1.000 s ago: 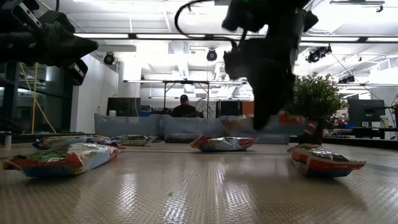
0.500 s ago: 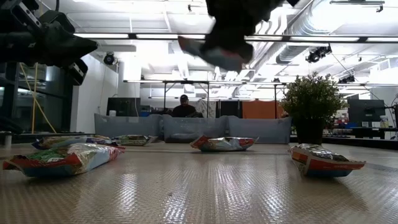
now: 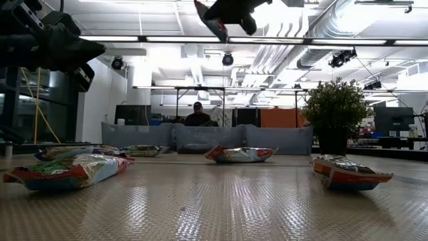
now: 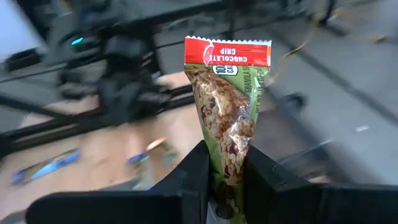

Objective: Pick and place Granola Bars by type
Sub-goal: Put the red granola bar into the right black bin

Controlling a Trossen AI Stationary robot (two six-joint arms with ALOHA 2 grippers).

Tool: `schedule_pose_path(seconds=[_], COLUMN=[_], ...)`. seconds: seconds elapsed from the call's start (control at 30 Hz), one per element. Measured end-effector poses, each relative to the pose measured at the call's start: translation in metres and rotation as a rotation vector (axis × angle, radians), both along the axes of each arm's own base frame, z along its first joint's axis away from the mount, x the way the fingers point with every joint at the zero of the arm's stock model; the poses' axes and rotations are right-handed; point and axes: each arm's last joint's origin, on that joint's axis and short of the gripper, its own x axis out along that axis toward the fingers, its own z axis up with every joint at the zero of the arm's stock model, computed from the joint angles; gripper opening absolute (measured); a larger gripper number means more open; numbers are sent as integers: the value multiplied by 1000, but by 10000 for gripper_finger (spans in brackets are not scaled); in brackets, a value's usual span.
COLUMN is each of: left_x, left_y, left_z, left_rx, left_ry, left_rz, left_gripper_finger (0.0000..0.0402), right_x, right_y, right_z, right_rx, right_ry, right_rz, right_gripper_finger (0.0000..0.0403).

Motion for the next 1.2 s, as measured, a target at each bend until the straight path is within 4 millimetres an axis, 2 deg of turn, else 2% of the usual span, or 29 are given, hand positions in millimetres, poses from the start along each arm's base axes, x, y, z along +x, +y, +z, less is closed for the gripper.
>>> schedule_pose_path(seconds=[0.13,0.23,0.4,0.6,0.7,0.87,1.03,1.2], left_x=[0,0,0,0,0,0,0,0], left_y=[0,0,0,0,0,0,0,0], left_z=[0,0,0,0,0,0,0,0], left_rx=[0,0,0,0,0,0,0,0], left_ry=[0,0,0,0,0,0,0,0], left_rz=[0,3,2,2,2,2,2,2], left_gripper_finger=[1,1,1,1,1,1,1,1], right_x=[-7,-14,-34,-59,-66,-67,-67,-67], right_y=[-28,-52,-91,-131,-148,-171,-183,-191], right_z=[11,12,7,-6,-21,-56,-92,-117], right_rx=[-89,-130,-175,-204,-188,-141,-122,-117], right_ry=[-9,9,102,276,371,533,720,826], right_rz=[-117,-216,-428,-514,-477,-319,-195,-113], right_gripper_finger=[53,53,53,53,53,53,53,53])
